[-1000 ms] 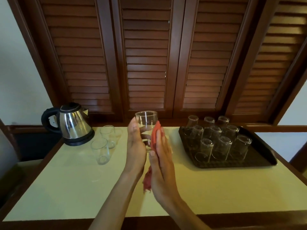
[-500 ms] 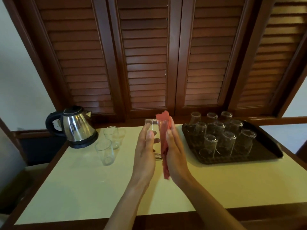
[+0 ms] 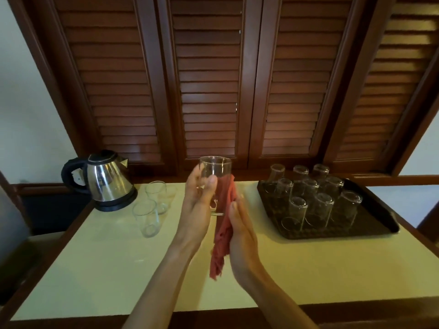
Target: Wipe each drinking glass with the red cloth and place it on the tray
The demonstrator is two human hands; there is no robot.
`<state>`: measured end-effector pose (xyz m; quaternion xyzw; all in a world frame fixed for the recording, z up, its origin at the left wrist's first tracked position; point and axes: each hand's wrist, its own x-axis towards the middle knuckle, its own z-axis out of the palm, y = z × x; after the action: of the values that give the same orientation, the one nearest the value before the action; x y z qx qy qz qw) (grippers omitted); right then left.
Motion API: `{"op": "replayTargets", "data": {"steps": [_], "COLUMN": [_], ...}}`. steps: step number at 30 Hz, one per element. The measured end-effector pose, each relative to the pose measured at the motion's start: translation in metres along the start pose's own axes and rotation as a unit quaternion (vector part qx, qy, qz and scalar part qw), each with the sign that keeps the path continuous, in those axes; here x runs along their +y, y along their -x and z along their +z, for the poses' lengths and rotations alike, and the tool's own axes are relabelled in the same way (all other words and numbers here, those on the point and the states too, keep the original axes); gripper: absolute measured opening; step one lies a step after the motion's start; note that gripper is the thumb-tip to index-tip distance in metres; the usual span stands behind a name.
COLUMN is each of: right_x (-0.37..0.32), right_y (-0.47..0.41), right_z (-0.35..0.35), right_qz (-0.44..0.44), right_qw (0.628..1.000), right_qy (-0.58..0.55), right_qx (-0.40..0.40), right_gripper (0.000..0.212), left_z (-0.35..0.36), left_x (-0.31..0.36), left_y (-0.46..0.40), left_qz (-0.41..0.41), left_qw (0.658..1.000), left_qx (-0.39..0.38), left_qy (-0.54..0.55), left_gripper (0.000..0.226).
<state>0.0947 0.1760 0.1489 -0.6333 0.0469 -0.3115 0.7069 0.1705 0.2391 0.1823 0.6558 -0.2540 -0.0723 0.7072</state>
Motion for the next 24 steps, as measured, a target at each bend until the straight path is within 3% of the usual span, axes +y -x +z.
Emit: {"op": "replayTargets", "data": {"steps": [3,6,9,13,15,18,20,24], "right_x": [-0.009,-0.015,-0.006,-0.01,-0.015,-0.005,-0.005,-0.02], "right_y": [-0.023,-0.025,-0.004,-0.023,-0.031,-0.013,-0.003,-0.024], "right_z": [-0.01,-0.012,0.002,-0.007,-0.012,-0.006,0.0,-0.012], "right_qz": [0.018,0.005,-0.004,0.006,0.009,0.02,0.042,0.09], "right_qw": [1.0,1.0,1.0,1.0,1.0,1.0,0.999,0.992], "right_qy": [0.001,-0.009,0.007,0.003,-0.004,0.001,-0.019,-0.089], "right_qx": [0.004,0.003,-0.014,-0.01,-0.003,-0.021,-0.007,0.013], "right_gripper": [0.057,0.047,0.042,0.047,0.049,0.055,0.055,0.044], "left_z": [0.003,0.004,-0.001,0.004,0.006,0.004,0.003,0.01], "left_x": [-0.007,-0.005,0.001,-0.001,-0.003,-0.002,-0.002,-0.009], "left_y": [0.012,0.013,0.001,0.011,0.017,0.007,0.0,0.018], "left_qz": [-0.016,-0.044,-0.009,0.004,-0.007,0.008,0.031,0.041], "left_qw": [1.0,0.999,1.0,1.0,0.999,0.999,0.998,0.995], "left_qx": [-0.005,-0.005,0.025,-0.013,-0.018,0.015,0.029,-0.006], "left_qy": [-0.016,-0.013,-0.01,-0.007,-0.026,-0.036,-0.036,-0.087], "left_gripper": [0.055,0.065,0.069,0.038,0.034,0.056,0.058,0.088]}}
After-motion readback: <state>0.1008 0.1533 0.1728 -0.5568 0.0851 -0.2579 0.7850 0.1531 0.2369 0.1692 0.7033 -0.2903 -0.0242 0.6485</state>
